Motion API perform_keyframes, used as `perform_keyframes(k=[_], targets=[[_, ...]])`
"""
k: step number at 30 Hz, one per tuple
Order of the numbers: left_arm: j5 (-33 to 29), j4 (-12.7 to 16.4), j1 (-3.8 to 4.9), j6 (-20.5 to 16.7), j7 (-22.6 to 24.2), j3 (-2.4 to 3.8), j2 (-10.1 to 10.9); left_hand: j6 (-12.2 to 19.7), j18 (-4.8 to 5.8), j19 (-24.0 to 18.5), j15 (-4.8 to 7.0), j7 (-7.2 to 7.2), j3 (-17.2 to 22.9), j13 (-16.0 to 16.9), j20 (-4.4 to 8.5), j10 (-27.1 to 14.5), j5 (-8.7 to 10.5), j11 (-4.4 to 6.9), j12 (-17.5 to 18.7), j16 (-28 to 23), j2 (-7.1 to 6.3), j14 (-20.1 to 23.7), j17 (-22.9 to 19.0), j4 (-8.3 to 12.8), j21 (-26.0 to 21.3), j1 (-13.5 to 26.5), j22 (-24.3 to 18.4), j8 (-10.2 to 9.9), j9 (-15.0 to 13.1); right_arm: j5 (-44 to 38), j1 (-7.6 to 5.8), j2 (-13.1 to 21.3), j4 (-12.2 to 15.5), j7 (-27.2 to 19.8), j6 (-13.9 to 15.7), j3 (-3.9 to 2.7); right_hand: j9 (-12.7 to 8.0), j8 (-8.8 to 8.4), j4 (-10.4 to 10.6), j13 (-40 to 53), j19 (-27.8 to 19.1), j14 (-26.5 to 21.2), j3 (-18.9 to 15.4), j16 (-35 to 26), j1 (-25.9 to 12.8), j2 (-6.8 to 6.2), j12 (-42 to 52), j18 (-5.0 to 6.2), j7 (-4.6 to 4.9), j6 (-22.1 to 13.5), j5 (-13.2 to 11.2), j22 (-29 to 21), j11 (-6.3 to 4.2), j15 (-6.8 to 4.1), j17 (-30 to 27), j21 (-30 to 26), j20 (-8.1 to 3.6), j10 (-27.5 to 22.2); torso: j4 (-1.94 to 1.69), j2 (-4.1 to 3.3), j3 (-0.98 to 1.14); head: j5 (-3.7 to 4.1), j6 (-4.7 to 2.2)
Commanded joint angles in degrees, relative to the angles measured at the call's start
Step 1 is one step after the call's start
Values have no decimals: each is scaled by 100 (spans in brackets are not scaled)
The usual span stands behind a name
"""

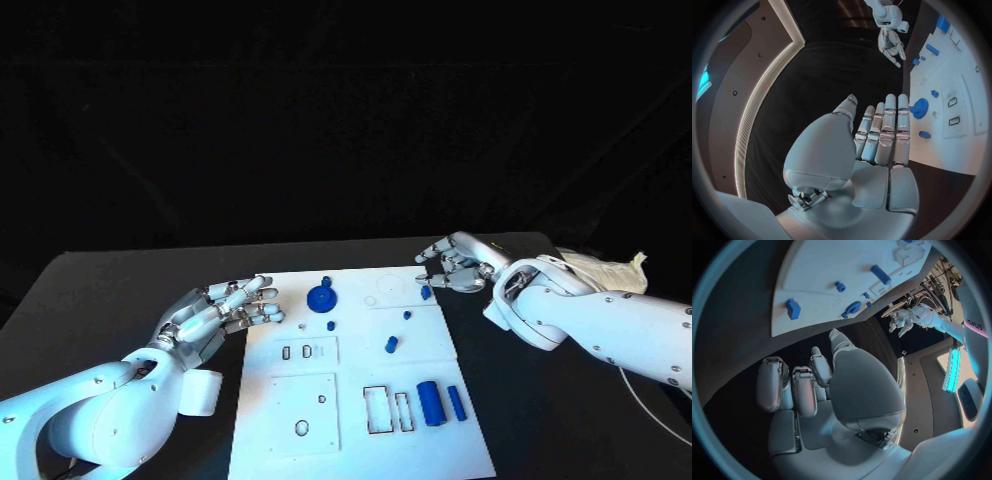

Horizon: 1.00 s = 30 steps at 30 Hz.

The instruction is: Assemble the parts on the task board

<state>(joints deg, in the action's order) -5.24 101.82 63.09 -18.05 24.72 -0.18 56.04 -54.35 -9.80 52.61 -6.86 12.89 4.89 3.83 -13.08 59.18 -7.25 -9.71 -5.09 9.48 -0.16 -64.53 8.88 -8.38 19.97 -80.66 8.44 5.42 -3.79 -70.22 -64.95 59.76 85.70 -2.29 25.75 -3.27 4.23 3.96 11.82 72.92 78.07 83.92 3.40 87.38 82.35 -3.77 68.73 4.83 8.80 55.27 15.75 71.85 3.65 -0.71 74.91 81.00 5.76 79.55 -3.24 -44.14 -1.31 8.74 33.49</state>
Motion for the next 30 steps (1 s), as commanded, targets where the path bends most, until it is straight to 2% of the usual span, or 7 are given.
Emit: perform_keyframes(k=[1,4,12,21,26,30], targets=[[-7,-23,-1,151,38,-2,-21,6,-64,52,1,23,11,-8,5,2,13,-21,33,-31,-12,-27,9,35,-31,-38,-5,-37,8,123,83,56,-82,-489,-128,4,-9,-30,-40,-12,53,487,-19,20,47,-21,7,-97,2,22,17,5,-2,21,912,22,-2,23,28,24,35,1,10],[-7,-39,-3,153,37,-5,-25,6,-64,52,1,22,12,-7,5,2,12,-21,35,-33,-8,-28,10,37,-31,-40,-6,-38,8,118,149,66,-158,-522,-142,5,-10,-30,-41,-12,52,487,-21,20,48,-24,7,-97,2,22,16,4,-1,21,913,21,-2,22,43,20,46,-12,18],[-7,-62,-6,165,35,-8,-48,5,-64,52,1,20,14,-7,4,2,12,-20,37,-35,-4,-28,11,40,-32,-41,-7,-40,7,107,227,-57,-399,-530,-204,6,-11,-31,-67,-15,53,489,-31,24,73,-42,0,-97,2,16,3,8,-2,22,922,23,-1,17,12,19,20,-4,40],[-7,-75,-10,164,31,-10,-57,5,-64,52,1,20,14,-7,4,2,12,-20,37,-35,-4,-28,11,40,-32,-41,-7,-40,7,79,250,-193,-625,-528,-299,6,-11,-30,-86,-10,52,488,-26,24,100,-35,3,-97,2,17,3,7,-2,22,921,22,0,18,-6,4,27,-24,60],[-7,-75,-10,164,27,-11,-56,5,-64,52,1,20,14,-7,4,2,12,-20,37,-35,-4,-28,11,40,-32,-41,-7,-40,7,44,277,-252,-703,-525,-371,6,-5,-15,-106,3,52,489,-17,26,126,-15,17,-97,0,48,4,10,-3,21,926,24,0,25,6,2,28,-69,87],[-7,-78,-11,161,26,-11,-53,5,-64,52,1,20,14,-7,4,2,12,-20,37,-35,-4,-28,11,40,-32,-41,-7,-40,7,28,315,-270,-727,-532,-403,6,0,-5,-113,18,53,490,-16,28,134,-7,34,-97,-3,72,4,13,-6,20,933,25,0,34,3,3,31,-68,108]])
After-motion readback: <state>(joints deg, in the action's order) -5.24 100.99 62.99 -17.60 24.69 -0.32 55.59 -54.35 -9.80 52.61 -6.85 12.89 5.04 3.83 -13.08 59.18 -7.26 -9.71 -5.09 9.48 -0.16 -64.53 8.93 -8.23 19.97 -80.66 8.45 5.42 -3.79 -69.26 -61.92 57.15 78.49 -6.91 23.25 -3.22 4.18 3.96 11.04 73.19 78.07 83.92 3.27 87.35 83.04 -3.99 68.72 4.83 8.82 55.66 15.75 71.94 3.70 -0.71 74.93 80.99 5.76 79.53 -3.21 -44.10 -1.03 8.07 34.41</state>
